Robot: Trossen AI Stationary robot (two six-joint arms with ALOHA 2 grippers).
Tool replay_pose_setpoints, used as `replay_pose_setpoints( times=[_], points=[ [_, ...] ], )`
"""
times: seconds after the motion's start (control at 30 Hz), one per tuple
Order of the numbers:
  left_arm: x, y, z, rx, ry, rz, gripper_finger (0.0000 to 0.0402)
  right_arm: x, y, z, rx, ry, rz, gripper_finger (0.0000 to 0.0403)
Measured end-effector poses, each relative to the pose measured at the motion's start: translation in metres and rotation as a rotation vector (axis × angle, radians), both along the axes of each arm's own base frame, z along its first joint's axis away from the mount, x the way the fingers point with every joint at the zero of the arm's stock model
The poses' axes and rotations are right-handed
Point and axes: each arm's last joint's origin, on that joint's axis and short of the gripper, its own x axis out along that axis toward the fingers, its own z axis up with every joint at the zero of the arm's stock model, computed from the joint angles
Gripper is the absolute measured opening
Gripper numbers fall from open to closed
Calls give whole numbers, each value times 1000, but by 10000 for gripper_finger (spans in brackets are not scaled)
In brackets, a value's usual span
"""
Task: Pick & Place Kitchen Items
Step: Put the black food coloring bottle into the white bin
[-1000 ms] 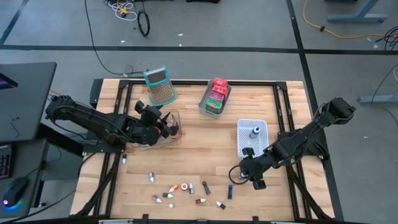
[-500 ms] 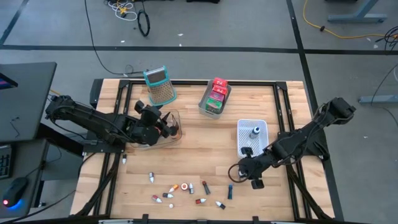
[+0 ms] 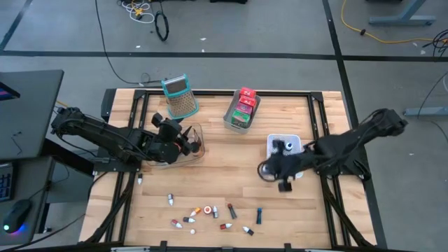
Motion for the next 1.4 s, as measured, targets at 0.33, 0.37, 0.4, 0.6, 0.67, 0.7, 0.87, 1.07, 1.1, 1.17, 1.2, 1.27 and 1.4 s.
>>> replay_pose_setpoints(
  times=[0.33,0.37,0.4,0.6,0.67,0.7,0.87,1.07,1.1,1.17,1.2,1.27,1.4],
  points=[
    [0,0,0,24,36,-18,211,-30,-37,5,-35,63,-350,125],
    [0,0,0,26,39,-19,211,-33,-38,1,-28,70,-372,125],
    [0,0,0,28,40,-20,211,-35,-40,-4,-17,78,-394,125],
    [0,0,0,42,59,-29,211,-40,-43,-49,14,133,-481,125],
    [0,0,0,53,75,-36,211,-43,-45,-64,8,161,-500,125],
    [0,0,0,54,76,-37,211,-46,-47,-71,5,179,-513,125],
    [0,0,0,57,80,-38,211,-53,-50,-92,14,211,-571,125],
    [0,0,1,83,82,-22,211,-51,-52,-99,-10,188,-551,125],
    [0,0,1,83,82,-21,211,-51,-54,-100,-19,186,-560,125],
    [0,1,1,84,82,-20,211,-52,-56,-100,-37,190,-576,125],
    [0,1,1,84,82,-20,211,-52,-57,-100,-39,191,-582,125],
    [0,1,1,84,82,-20,211,-52,-58,-100,-40,192,-589,125],
    [0,1,1,84,81,-20,211,-53,-61,-101,-51,200,-607,126]
  ],
)
